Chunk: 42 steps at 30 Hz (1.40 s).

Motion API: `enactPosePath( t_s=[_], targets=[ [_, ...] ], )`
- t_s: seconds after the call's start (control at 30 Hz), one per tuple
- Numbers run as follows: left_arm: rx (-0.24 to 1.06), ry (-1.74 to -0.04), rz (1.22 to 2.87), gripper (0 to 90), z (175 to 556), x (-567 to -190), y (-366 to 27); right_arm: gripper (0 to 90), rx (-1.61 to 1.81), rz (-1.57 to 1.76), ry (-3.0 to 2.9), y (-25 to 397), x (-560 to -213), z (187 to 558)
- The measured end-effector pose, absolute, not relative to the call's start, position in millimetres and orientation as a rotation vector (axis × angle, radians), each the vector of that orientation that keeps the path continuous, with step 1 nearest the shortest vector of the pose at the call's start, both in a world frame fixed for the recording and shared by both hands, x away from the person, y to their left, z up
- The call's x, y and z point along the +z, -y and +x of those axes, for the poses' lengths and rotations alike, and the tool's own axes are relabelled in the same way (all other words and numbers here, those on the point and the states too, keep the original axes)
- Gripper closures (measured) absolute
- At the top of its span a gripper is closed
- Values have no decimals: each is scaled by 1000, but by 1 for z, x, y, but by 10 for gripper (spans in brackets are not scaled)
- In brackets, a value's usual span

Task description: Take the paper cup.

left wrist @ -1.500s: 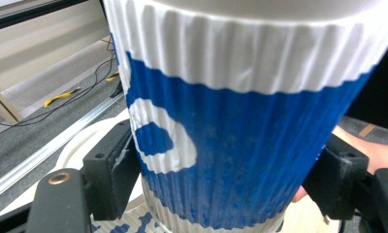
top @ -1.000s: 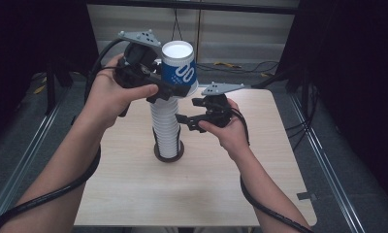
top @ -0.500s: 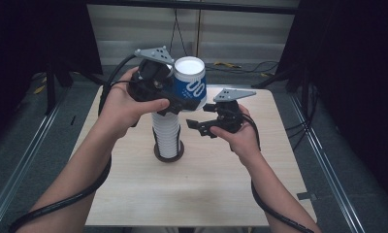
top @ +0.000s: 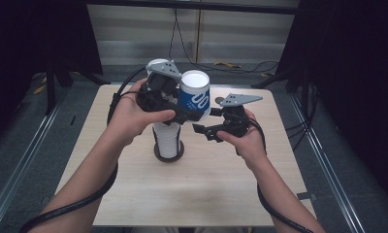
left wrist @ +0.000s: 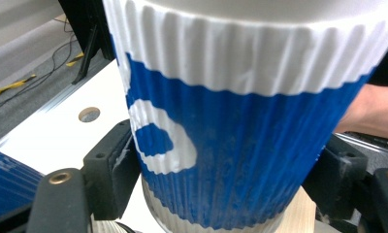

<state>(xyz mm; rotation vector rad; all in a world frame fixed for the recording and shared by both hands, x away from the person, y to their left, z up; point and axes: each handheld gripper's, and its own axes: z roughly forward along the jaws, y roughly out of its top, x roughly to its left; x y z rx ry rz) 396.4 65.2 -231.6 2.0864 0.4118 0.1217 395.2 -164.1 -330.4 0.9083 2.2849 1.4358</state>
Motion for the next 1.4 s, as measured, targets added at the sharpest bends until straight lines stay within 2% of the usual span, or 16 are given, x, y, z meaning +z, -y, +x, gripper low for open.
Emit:
enactPosePath(
  t_s=[1.4],
  targets=[
    [70,-353,2174,237,389,-270,-59,171,1345,898,-2351,188,-351,380]
  ],
)
